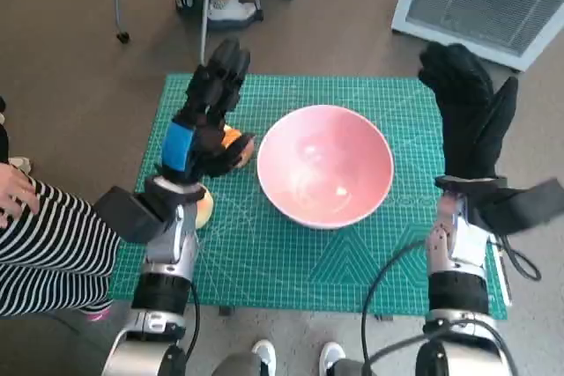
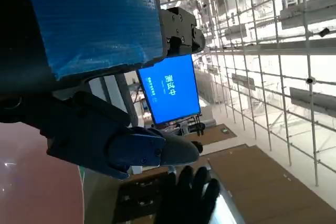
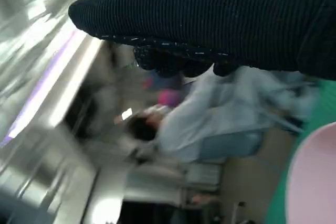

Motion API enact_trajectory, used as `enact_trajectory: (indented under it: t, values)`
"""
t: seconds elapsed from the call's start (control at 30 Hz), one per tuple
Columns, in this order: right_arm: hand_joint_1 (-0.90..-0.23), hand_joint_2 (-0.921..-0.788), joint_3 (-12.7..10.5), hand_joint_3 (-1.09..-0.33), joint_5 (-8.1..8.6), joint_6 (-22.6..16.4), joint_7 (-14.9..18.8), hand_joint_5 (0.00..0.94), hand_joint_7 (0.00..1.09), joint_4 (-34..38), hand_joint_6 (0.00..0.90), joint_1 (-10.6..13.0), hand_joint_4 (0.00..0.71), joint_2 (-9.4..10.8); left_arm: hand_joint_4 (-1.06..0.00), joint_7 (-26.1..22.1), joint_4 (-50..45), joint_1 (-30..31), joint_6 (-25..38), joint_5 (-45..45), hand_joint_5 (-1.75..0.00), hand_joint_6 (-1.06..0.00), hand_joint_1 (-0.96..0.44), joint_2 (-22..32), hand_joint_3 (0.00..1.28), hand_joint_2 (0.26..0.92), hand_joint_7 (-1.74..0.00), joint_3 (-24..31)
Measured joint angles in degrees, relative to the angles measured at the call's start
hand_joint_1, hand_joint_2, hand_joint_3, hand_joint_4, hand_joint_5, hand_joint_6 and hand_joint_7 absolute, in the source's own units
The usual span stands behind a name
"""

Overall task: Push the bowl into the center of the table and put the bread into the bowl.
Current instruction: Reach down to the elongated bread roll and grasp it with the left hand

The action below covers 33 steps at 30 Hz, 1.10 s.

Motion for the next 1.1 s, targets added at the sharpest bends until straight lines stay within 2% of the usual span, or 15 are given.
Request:
enact_trajectory:
  t: [0.23, 0.3, 0.5, 0.67, 0.9, 1.1]
  values:
    - [-0.709, -0.921, 2.31, -0.635, 0.90, -0.05, 2.31, 0.019, 0.25, -7.18, 0.178, 2.54, 0.137, -0.30, -0.13, -1.26, 3.99, -4.67, -1.02, 2.78, -0.01, -0.10, -0.48, 6.34, 0.10, 0.907, -0.19, 0.42]
    - [-0.717, -0.921, 2.78, -0.629, 0.94, -0.02, 2.37, 0.019, 0.26, -8.63, 0.179, 3.16, 0.141, -0.35, -0.13, -1.22, 5.56, -6.10, -1.83, 5.74, 0.00, -0.11, -0.43, 9.46, 0.05, 0.875, -0.19, 0.00]
    - [-0.724, -0.921, 3.81, -0.625, 0.94, 0.23, 2.37, 0.017, 0.27, -11.29, 0.172, 4.56, 0.144, -0.45, -0.10, -1.61, 8.98, -9.81, -2.90, 13.05, 0.00, -0.10, -0.27, 17.99, 0.01, 0.779, -0.16, -1.75]
    - [-0.727, -0.921, 4.48, -0.624, 0.88, 0.40, 2.35, 0.015, 0.27, -12.67, 0.156, 5.52, 0.146, -0.43, -0.10, -3.47, 10.33, -12.79, -0.47, 17.20, 0.00, -0.11, -0.17, 23.55, 0.00, 0.746, -0.15, -4.10]
    - [-0.727, -0.921, 5.03, -0.624, 0.81, 0.43, 2.34, 0.015, 0.27, -13.54, 0.145, 5.57, 0.152, -0.42, -0.10, -4.42, 11.85, -16.14, 4.22, 22.97, 0.00, -0.17, -0.16, 27.86, 0.00, 0.736, -0.11, -8.12]
    - [-0.719, -0.921, 5.25, -0.629, 0.82, 0.41, 2.34, 0.014, 0.28, -13.65, 0.134, 5.61, 0.155, -0.40, -0.10, -6.02, 16.62, -20.09, 6.85, 27.70, 0.00, -0.19, -0.13, 29.18, 0.00, 0.741, -0.09, -12.43]
